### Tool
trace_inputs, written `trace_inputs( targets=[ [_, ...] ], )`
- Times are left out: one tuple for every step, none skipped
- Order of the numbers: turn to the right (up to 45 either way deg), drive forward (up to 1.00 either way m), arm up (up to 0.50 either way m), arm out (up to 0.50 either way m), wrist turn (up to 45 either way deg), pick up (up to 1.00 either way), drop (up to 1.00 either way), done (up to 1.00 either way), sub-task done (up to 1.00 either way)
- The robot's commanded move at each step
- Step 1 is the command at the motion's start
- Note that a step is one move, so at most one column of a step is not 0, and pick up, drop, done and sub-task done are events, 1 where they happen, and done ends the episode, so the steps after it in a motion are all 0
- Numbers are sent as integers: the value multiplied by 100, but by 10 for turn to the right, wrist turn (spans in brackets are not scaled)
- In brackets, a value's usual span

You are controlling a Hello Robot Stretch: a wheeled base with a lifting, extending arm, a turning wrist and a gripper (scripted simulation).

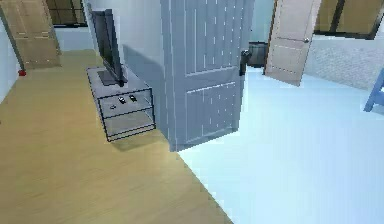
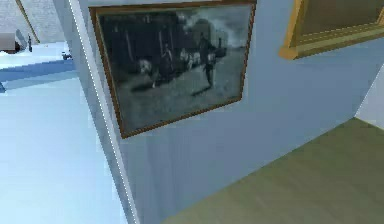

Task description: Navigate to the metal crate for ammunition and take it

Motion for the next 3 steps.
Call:
trace_inputs(
  targets=[
    [30, 0, 0, 0, 0, 0, 0, 0, 0],
    [0, 20, 0, 0, 0, 0, 0, 0, 0],
    [-120, 0, 0, 0, 0, 0, 0, 0, 0]
  ],
)
